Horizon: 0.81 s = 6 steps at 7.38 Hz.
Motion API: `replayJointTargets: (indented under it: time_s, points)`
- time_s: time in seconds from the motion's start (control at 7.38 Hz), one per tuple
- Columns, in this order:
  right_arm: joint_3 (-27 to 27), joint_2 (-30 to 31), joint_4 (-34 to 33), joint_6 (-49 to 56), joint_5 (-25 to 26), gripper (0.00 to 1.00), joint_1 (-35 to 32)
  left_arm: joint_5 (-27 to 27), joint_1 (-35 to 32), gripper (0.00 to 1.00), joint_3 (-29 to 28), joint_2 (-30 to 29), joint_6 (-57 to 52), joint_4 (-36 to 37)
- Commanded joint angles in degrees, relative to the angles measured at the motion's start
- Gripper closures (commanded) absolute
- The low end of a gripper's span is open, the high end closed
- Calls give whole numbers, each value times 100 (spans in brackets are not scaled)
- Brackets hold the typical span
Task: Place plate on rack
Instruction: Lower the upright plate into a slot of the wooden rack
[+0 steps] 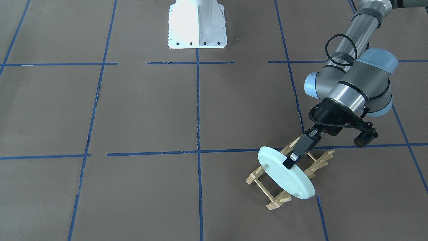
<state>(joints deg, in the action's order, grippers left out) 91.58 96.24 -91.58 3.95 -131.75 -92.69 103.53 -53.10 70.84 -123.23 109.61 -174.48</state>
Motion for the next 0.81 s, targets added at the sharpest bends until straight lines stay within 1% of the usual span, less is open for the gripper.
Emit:
replayJointTargets:
  time_s: [0.0,0.14,0.27,0.41,0.68]
  points:
    - [0,0,0,0,0,0,-3,-26,63,100,-8,1,-71,19]
    - [0,0,0,0,0,0,-3,-43,72,83,-8,1,-62,45]
    - [0,0,0,0,0,0,-3,-113,81,13,-8,-8,-62,54]
    - [-9,9,0,0,0,0,-3,-149,89,0,-8,-17,-62,54]
    - [0,0,0,0,0,0,-3,-140,63,0,70,-17,-245,63]
